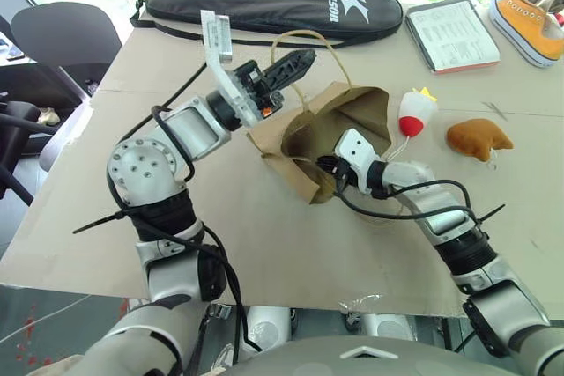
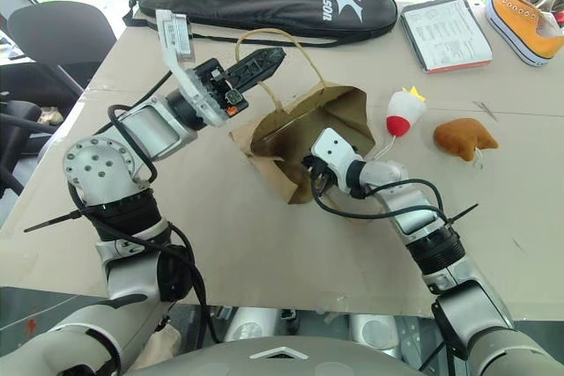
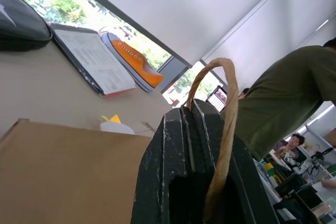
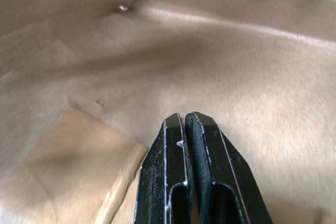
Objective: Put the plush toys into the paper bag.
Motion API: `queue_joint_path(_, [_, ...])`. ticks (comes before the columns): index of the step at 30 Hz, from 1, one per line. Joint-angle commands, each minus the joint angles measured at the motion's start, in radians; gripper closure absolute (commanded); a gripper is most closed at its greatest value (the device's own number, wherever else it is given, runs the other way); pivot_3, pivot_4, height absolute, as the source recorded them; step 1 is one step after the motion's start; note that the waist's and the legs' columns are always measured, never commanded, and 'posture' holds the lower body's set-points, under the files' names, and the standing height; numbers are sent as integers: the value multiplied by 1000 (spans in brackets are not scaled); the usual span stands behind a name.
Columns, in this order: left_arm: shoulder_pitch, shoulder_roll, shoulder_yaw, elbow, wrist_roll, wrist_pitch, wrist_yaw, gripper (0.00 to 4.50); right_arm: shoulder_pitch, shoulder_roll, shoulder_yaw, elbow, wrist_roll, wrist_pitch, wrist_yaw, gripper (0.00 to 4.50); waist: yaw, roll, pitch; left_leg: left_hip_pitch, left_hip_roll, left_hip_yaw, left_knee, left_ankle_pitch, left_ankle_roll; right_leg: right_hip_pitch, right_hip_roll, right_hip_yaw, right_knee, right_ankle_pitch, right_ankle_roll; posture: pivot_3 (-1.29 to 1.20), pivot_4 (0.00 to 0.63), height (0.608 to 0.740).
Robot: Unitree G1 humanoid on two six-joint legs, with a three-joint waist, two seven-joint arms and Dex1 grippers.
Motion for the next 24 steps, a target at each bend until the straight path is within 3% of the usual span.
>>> queue_joint_path(1, [-6, 24, -22, -27, 9, -29, -1, 4500, -17, -14, -90, -200, 72, -16, 29, 4473, 0, 0, 0, 0, 0, 0, 0, 0, 0, 0, 0, 0, 0, 0, 0, 0, 150, 740])
queue_joint_path(6, [-4, 34, -49, -22, 56, -64, 13, 4500, -47, -19, -259, -384, 277, 126, 26, 4473, 3, 0, 0, 0, 0, 0, -1, 0, 0, 0, 0, 0, 0, 0, 0, 0, 150, 740])
queue_joint_path(7, [-5, 32, -51, -19, 63, -70, 20, 4500, -49, -38, -288, -415, 307, 160, 24, 4245, 3, 0, 0, 0, 0, 0, -1, 0, 0, 0, 0, -1, 0, 0, 0, 0, 150, 740])
queue_joint_path(9, [-6, 37, -51, -14, 73, -80, 24, 4500, -49, -80, -355, -475, 370, 226, 16, 3706, 7, 0, 0, 0, 0, 0, -1, 0, 0, 0, -1, -1, 0, 0, 0, 0, 150, 740])
queue_joint_path(11, [-4, 49, -38, -14, 77, -88, 27, 4500, -44, -132, -447, -515, 422, 299, -17, 2652, 9, 0, 0, 0, 0, 0, -1, 0, 0, 0, -1, -1, 0, 0, 0, 0, 150, 740])
queue_joint_path(12, [-2, 54, -31, -15, 77, -91, 29, 4500, -39, -159, -479, -526, 436, 329, -28, 2357, 9, 0, 0, 0, 0, 0, -1, 0, 0, 0, -1, -1, 0, 0, 0, 0, 150, 740])
queue_joint_path(13, [0, 59, -25, -15, 76, -93, 31, 4500, -43, -179, -499, -510, 403, 343, -67, 2131, 10, 0, 0, 0, 0, 0, -1, 0, 0, 0, -1, -1, 0, 0, 0, 0, 150, 740])
queue_joint_path(17, [8, 65, -28, -19, 79, -112, 37, 4500, -98, -217, -440, -310, 145, 400, -325, 285, 5, 0, 0, 1, 0, 1, -1, 0, 0, 0, -1, 0, 0, 0, 0, 0, 150, 740])
queue_joint_path(24, [16, 53, -48, -36, 87, -144, 37, 4500, -255, -137, -344, 29, -3, 557, -470, 285, -3, 0, 0, -1, 0, 3, -2, 0, 0, -3, 0, 2, 0, 0, 0, 0, 150, 740])
